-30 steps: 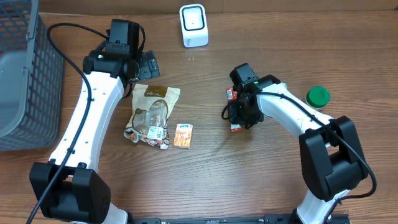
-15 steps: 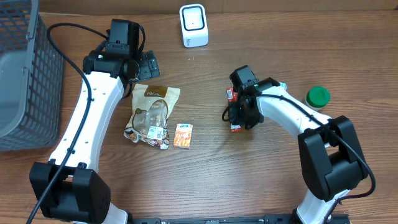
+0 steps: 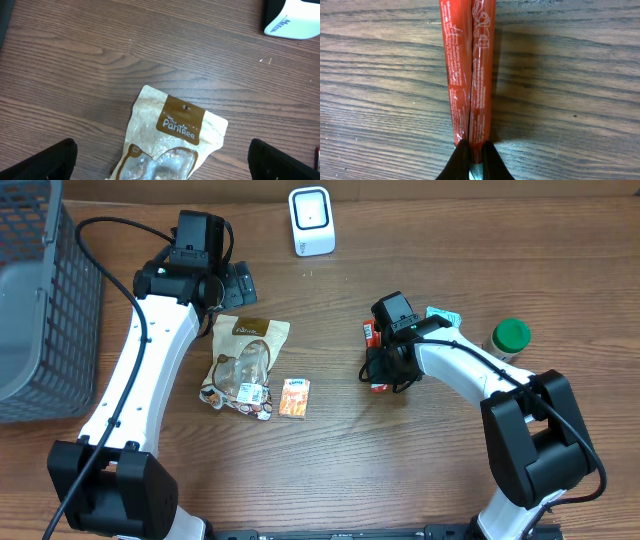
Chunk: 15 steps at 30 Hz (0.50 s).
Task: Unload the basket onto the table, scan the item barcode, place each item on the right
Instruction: 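Lower the right gripper and grasp the red stick snack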
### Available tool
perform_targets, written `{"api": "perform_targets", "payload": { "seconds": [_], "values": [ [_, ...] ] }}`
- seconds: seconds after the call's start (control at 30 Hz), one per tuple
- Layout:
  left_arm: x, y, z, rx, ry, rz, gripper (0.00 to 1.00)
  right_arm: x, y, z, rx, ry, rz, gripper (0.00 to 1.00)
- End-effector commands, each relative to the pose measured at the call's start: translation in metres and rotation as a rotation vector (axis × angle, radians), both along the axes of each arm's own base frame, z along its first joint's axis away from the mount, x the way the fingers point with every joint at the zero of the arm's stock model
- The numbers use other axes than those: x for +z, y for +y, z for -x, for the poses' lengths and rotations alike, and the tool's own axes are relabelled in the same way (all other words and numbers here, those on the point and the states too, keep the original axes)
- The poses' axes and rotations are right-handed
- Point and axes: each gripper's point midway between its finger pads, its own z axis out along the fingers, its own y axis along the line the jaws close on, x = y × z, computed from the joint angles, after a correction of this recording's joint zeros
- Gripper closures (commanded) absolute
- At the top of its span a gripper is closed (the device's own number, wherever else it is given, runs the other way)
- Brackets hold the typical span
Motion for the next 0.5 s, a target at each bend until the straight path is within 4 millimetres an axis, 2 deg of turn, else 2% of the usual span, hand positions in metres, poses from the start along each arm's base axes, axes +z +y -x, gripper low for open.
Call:
{"api": "perform_targets", "payload": {
  "seconds": [0.0, 0.23, 0.3, 0.37, 0.47],
  "values": [
    [0.0058, -0.0007, -0.0027, 0.006, -0.017, 0.000, 0.00, -0.0160, -0.0140, 0.0144, 0.000, 0.045, 0.059, 0.96],
    [0.0058, -0.0007, -0.0027, 0.006, -0.017, 0.000, 0.00, -0.0160, -0.0137, 0.0144, -0.001, 0.046, 0.057, 0.78],
    [0.0058, -0.0007, -0.0027, 0.006, -0.017, 0.000, 0.00, -0.0158, -0.0125, 0.0143, 0.000, 0.046, 0.050, 0.76],
    [0.0058, -0.0007, -0.0027, 0.006, -0.017, 0.000, 0.00, -0.0158, -0.0124, 0.0139, 0.000, 0.044, 0.050, 0.77],
    [0.0058, -0.0007, -0.0027, 0.006, -0.017, 0.000, 0.00, -0.0158, -0.0124, 0.0138, 0.000, 0.044, 0.050, 0.94]
  ]
}}
